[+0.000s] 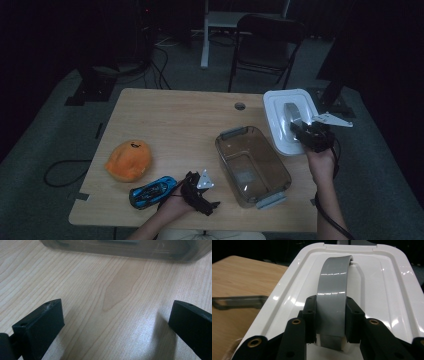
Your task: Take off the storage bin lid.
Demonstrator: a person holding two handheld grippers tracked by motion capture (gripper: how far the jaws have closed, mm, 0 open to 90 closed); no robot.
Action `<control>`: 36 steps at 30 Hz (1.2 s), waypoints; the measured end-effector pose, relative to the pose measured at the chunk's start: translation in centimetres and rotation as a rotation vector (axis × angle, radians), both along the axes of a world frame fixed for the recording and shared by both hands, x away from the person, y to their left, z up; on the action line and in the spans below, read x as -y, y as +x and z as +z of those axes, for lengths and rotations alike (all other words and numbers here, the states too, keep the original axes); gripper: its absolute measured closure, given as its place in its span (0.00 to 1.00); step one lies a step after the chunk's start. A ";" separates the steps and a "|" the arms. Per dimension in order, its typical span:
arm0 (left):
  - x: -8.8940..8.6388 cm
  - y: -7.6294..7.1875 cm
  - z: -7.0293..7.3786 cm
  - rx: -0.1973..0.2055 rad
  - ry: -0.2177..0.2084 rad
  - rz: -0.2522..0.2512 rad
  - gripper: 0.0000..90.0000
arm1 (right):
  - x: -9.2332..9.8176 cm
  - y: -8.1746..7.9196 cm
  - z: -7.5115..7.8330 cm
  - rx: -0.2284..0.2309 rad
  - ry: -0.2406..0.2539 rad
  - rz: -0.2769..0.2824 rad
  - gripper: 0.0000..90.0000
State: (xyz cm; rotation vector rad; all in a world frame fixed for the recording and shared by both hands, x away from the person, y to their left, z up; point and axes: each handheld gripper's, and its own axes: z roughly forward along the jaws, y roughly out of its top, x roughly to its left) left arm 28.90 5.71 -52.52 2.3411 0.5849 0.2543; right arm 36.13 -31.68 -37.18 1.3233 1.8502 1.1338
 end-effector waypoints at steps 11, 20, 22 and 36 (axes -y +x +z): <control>0.0 0.0 0.0 -0.001 0.001 -0.001 0.01 | 0.8 2.7 -4.4 -0.071 0.002 -0.035 0.75; 0.0 0.0 0.0 -0.001 -0.001 0.001 0.01 | 0.4 4.5 -8.5 -0.135 0.017 -0.048 0.75; 0.0 0.0 0.0 -0.001 0.000 0.000 0.01 | 0.3 4.8 -9.1 -0.149 0.018 -0.053 0.75; 0.0 0.0 0.0 0.000 0.003 0.001 0.01 | 0.0 6.3 -11.8 -0.218 0.036 -0.063 0.75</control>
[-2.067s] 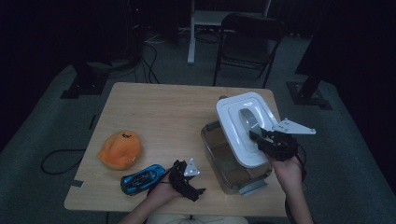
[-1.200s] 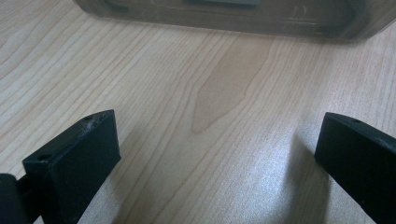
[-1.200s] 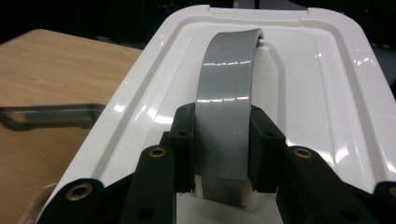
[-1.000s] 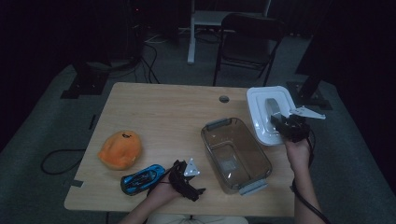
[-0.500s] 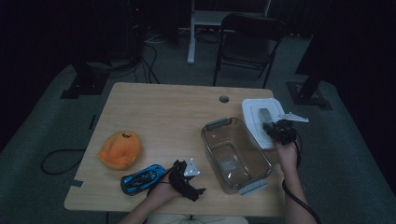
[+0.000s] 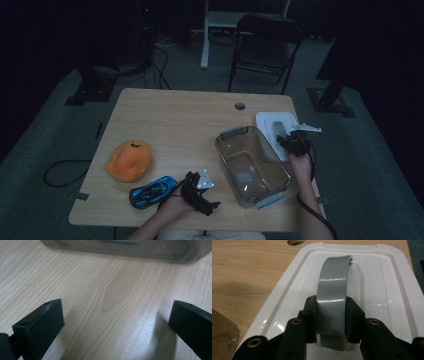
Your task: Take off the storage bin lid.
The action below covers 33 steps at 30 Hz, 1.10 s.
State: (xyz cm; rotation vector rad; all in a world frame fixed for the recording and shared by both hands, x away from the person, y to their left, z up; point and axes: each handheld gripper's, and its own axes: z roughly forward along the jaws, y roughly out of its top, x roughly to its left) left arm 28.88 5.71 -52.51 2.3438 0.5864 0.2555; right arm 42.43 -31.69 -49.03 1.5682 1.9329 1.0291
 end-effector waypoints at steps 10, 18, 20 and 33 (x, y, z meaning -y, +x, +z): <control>0.1 0.0 0.0 0.000 -0.002 0.009 0.01 | 0.1 0.3 -1.9 -0.045 0.014 0.010 0.75; 0.3 0.1 0.1 -0.005 0.009 0.004 0.01 | -0.3 0.1 -1.5 -0.055 0.006 0.034 0.44; 0.4 0.2 0.3 -0.011 0.028 0.002 0.01 | -0.2 -0.3 -1.0 -0.040 0.005 0.034 0.39; 0.6 2.3 2.7 -0.003 -0.045 0.085 0.01 | 1.1 -5.3 -0.7 -0.018 -0.013 0.135 0.14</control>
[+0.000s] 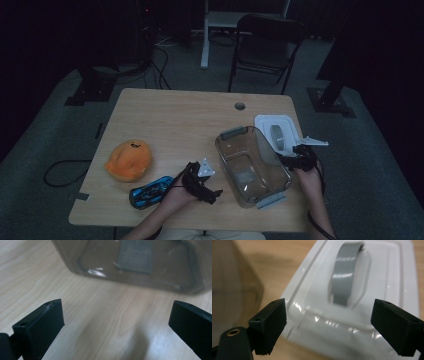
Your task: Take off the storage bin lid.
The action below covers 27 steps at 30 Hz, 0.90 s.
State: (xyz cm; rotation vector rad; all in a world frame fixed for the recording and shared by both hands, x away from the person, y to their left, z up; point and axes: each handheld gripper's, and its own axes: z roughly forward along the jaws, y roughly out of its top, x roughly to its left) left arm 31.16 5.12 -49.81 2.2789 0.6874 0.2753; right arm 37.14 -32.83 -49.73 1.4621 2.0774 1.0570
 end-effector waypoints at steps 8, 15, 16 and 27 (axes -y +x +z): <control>0.3 1.4 1.0 0.018 0.015 0.013 0.01 | -0.4 -2.1 -1.1 -0.019 -0.030 0.051 0.14; 0.4 2.9 1.5 0.036 0.035 0.039 0.01 | -1.4 -3.3 -1.8 -0.045 -0.014 0.104 0.16; 0.5 3.3 1.5 0.039 0.037 0.038 0.01 | -1.5 -3.4 -1.8 -0.047 -0.009 0.105 0.16; 0.2 4.3 1.8 0.051 0.083 0.049 0.01 | -3.2 -4.8 -1.9 -0.076 0.003 0.172 0.17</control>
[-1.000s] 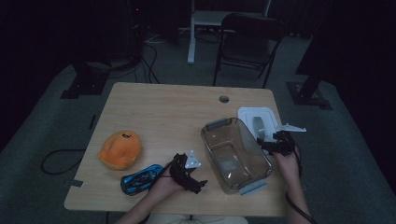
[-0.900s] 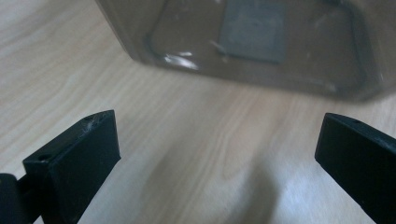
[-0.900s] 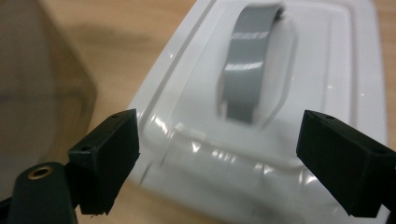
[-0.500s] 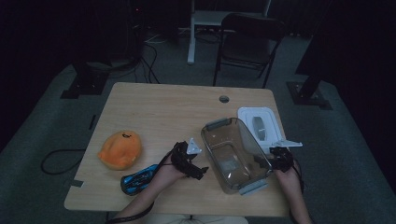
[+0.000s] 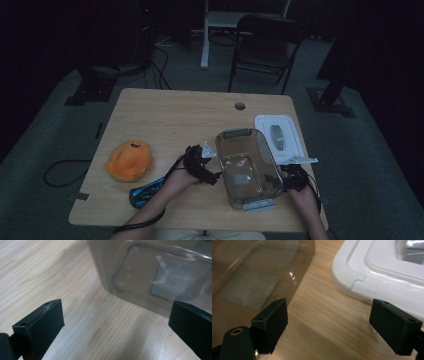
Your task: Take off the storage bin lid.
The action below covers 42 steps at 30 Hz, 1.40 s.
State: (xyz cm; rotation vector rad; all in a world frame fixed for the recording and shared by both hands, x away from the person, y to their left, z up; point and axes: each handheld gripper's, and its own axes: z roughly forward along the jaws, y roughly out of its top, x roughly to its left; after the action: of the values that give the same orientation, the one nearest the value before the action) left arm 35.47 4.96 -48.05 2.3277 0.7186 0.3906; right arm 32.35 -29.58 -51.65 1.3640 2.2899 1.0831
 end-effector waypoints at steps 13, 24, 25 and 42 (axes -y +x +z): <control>-2.1 1.9 -0.1 0.019 0.062 0.025 0.01 | -2.9 -1.9 0.1 -0.011 -0.008 0.090 0.18; -3.8 3.7 -0.2 -0.005 0.076 0.047 0.01 | -5.3 -2.7 0.2 0.005 -0.001 0.150 0.17; -4.0 3.8 -0.1 -0.002 0.078 0.057 0.01 | -5.7 -2.7 0.1 0.013 -0.001 0.155 0.17; -8.1 3.9 1.4 0.013 0.123 0.181 0.01 | -8.3 -2.2 0.0 0.063 -0.009 0.184 0.15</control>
State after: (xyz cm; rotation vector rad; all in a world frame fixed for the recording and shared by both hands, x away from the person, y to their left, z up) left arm 39.42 13.03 -46.63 2.3790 0.9264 0.5436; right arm 30.17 -21.26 -51.66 1.1163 2.4085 1.1504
